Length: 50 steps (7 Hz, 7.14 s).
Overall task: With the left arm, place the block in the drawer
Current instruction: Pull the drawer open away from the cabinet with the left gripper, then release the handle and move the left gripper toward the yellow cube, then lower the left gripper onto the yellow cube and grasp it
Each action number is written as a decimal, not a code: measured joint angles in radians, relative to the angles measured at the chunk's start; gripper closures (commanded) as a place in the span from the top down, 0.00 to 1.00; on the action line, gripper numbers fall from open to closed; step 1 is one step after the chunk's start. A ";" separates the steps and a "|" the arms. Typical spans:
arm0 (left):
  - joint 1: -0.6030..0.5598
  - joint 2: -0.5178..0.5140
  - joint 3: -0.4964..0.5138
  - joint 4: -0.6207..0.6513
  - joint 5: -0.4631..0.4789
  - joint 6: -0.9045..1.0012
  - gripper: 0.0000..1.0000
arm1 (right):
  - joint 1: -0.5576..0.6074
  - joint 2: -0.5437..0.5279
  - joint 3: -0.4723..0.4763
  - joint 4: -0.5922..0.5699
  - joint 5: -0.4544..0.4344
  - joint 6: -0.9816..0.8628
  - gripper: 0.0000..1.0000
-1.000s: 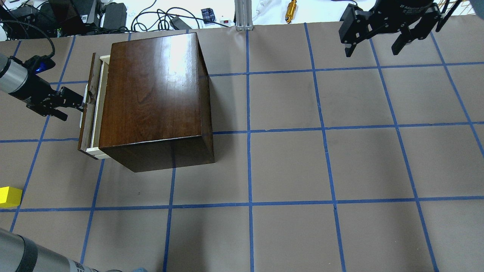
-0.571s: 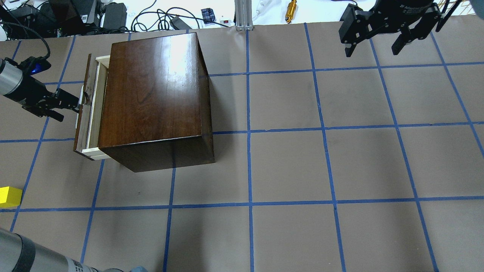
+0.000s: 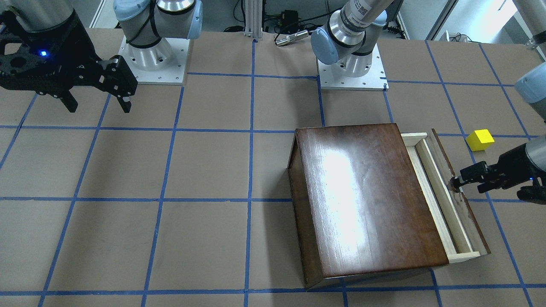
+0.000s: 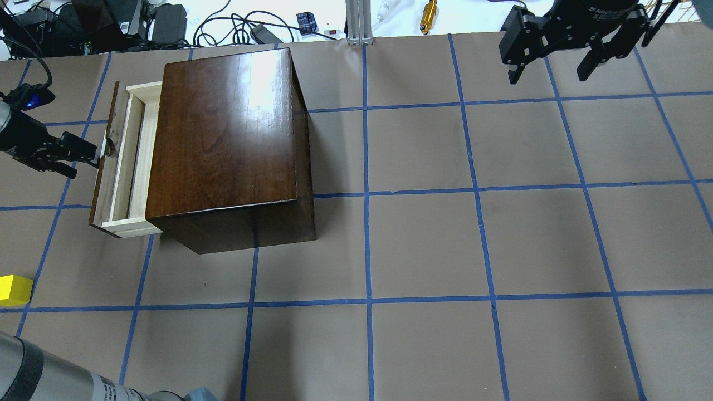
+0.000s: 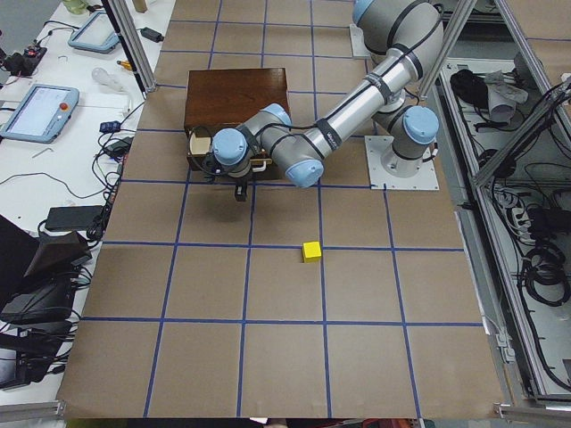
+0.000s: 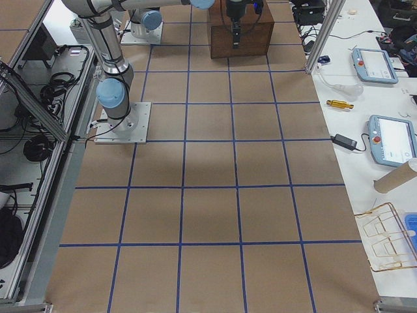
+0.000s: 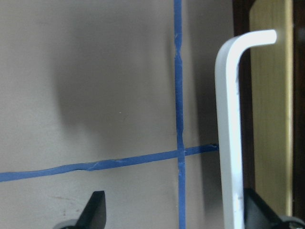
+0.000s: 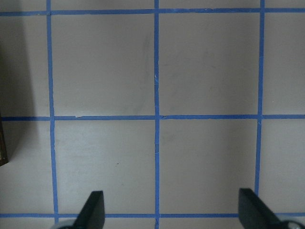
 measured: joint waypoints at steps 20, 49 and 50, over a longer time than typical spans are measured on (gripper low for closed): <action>0.255 0.101 -0.119 -0.005 0.363 1.247 1.00 | 0.000 0.001 0.000 0.000 0.001 0.000 1.00; 0.352 0.128 -0.260 0.305 0.219 1.763 0.00 | 0.000 -0.001 0.000 0.000 0.002 0.000 1.00; 0.293 0.145 -0.141 0.148 0.211 1.722 0.00 | 0.000 0.000 0.000 0.000 0.002 0.000 1.00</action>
